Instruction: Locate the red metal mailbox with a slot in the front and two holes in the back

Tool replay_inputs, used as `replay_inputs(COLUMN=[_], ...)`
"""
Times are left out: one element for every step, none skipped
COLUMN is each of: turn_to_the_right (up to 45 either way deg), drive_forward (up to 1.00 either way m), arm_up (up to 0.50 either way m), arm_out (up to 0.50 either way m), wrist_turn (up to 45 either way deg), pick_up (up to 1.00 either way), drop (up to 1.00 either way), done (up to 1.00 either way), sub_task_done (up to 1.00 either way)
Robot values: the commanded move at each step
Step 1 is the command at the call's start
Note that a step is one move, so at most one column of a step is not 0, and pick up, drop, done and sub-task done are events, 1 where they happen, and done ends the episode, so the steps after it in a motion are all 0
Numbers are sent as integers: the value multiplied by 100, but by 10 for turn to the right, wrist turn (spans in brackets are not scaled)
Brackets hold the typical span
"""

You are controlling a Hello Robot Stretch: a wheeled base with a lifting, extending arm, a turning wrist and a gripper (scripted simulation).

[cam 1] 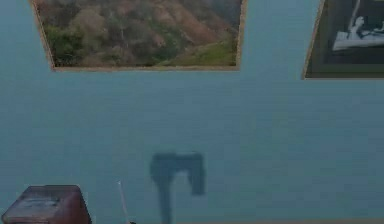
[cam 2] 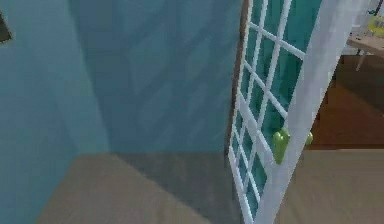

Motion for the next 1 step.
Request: replay_inputs(turn_to_the_right=[0], drive_forward=[30], arm_up=[0], arm_out=[0], wrist_turn=[0], pick_up=[0], drop=[0], done=[0], sub_task_done=[0])
